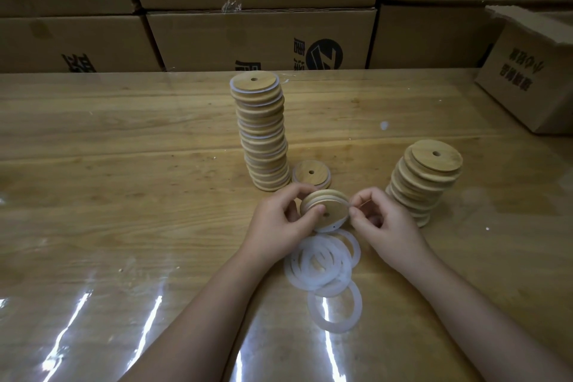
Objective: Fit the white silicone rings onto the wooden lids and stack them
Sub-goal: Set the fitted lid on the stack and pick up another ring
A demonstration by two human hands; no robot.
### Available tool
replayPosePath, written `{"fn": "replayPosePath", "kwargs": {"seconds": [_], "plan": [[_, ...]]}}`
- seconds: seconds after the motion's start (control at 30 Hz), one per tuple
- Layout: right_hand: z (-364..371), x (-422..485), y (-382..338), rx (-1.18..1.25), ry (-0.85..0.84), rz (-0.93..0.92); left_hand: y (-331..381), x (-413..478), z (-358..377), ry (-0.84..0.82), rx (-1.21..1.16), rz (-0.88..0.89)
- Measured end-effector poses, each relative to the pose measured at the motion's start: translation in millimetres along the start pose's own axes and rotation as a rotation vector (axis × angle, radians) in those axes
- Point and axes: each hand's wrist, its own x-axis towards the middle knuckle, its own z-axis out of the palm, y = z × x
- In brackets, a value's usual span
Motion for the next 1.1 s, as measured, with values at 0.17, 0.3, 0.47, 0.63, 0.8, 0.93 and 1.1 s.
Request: {"fn": "replayPosePath", "kwargs": {"seconds": [0.17, 0.3, 0.47, 0.63, 0.8, 0.93, 1.1], "plan": [[0.3, -2.4, -2.2, -0.048, -0.081, -0.022, 2.6, -1.0, -0.6, 0.013, 0.088, 0.113], [0.1, -1.6, -1.4, -0.034, -0.093, -0.024, 4.4, -0.9, 0.2, 0.011, 0.159, 0.197], [-0.4, -0.8, -0.7, 0.025, -0.081, -0.035, 5.3, -0.1, -0.4, 0.021, 0.127, 0.179], [-0.5, -0.8, -1.8, 0.046, -0.039, -0.041, 6.1, -0.1, 0.0, 0.002, 0.100, 0.149], [0.2, 0.9, -0.7, 0.076, -0.011, 0.009, 7.4, 1.4, -0.5, -0.002, 0.069, 0.130], [0.2, 2.1, -0.9, 0.071, -0.028, 0.018, 7.6, 1.8, -0.7, -0.006, 0.054, 0.129], [-2.2, 3.6, -1.7, 0.061, -0.079, 0.007, 6.6, 2.3, -1.3, -0.014, 0.024, 0.110]]}}
